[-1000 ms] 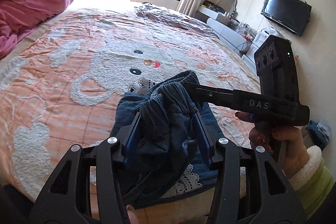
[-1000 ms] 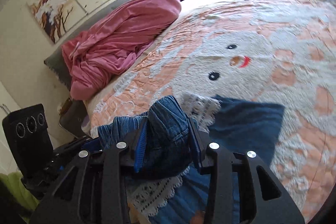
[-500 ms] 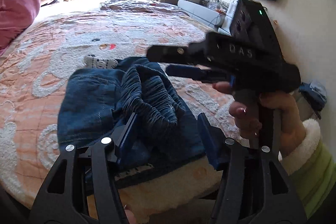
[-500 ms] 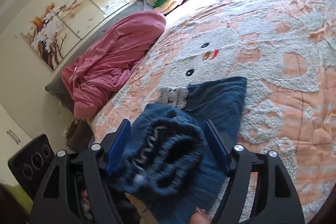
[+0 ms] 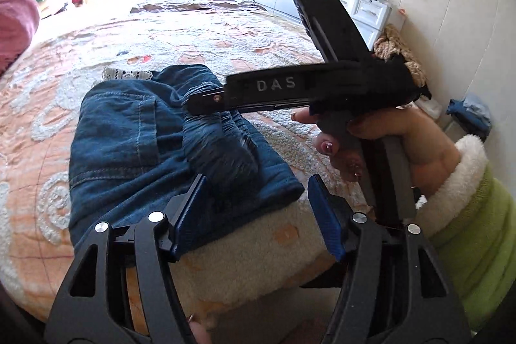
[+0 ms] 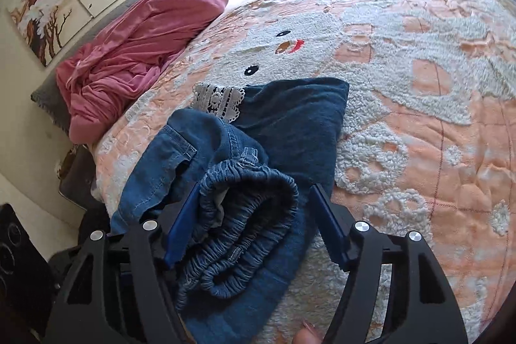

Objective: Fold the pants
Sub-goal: 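Open both tools and release the folded pants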

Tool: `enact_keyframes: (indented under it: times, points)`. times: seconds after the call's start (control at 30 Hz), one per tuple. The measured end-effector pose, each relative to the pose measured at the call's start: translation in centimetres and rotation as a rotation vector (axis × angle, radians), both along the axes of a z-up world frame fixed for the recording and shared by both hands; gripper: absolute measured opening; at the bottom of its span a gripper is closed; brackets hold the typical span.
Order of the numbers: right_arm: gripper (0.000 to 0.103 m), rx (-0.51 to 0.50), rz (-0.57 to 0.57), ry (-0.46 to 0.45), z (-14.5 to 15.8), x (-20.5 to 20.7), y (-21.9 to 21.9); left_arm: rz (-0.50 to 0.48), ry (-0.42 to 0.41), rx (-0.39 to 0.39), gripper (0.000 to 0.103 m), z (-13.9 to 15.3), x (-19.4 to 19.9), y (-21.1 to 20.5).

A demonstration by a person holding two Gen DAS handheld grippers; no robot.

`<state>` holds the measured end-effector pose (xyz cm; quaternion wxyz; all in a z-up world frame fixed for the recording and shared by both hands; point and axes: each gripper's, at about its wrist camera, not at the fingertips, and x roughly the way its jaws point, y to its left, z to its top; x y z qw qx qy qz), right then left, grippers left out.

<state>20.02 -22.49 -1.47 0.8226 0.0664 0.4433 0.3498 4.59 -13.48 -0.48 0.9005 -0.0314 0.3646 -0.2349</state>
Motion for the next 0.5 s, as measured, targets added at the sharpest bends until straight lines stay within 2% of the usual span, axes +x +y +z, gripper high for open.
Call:
enact_keyframes:
  times: [0.07,0.2,0.27,0.37,0.43,0.5]
  points:
    - [0.067,-0.022,-0.008,-0.015,0.1,-0.1,-0.3,0.014,-0.027,-0.029,0.058,1.1,-0.5,1.5]
    - [0.067,-0.033,-0.024,-0.016,0.0,0.0,-1.1,0.098,-0.07,-0.019,0.061,2.8,-1.1,4.6]
    - [0.067,-0.038,-0.026,-0.02,0.0,0.0,-1.2,0.175,-0.066,0.036,0.061,2.8,-0.5,6.2]
    - [0.067,-0.047,-0.014,-0.052,0.2,-0.4,-0.8,0.252,-0.021,0.054,0.061,2.1,0.5,7.9]
    - [0.067,-0.04,-0.007,-0.069,0.5,-0.6,-0.6,0.267,0.01,0.046,0.06,1.6,0.9,8.4]
    - [0.067,-0.013,-0.005,-0.075,0.9,-0.7,-0.8,0.255,-0.004,0.06,0.059,1.5,0.9,8.3]
